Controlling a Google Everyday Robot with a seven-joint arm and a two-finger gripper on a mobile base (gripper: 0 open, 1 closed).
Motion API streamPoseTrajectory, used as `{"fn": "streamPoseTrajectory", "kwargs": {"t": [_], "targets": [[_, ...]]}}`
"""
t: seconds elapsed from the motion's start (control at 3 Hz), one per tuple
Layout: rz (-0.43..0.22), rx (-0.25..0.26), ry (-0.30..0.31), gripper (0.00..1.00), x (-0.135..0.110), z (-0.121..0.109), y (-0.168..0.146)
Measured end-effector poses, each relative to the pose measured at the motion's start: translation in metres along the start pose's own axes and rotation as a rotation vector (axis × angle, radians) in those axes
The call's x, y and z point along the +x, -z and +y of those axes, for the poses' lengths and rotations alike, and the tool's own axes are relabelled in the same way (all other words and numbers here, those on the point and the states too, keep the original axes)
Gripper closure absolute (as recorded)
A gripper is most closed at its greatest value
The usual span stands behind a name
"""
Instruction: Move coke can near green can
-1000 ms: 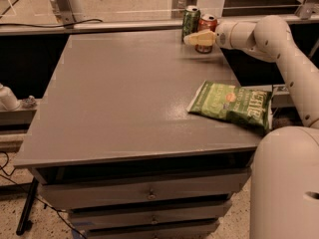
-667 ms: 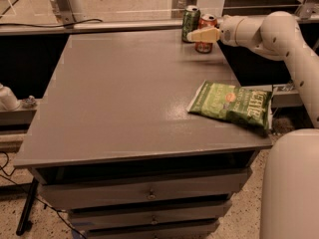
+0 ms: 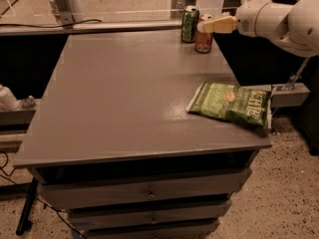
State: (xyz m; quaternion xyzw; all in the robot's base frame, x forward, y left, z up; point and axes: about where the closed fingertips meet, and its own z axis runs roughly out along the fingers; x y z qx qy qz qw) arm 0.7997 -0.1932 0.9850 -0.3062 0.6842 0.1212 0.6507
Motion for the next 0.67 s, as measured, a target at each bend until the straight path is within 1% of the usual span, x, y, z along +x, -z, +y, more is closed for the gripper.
{"fn": "streamPoseTrajectory", "kwargs": {"t": [0.33,0.67], "targets": [[-0.027,-0.023,0.056,0.0,-0.033,0.034,0.048],[-0.081,-0.089,0.035,0.0,-0.054,0.064,0.088]]}}
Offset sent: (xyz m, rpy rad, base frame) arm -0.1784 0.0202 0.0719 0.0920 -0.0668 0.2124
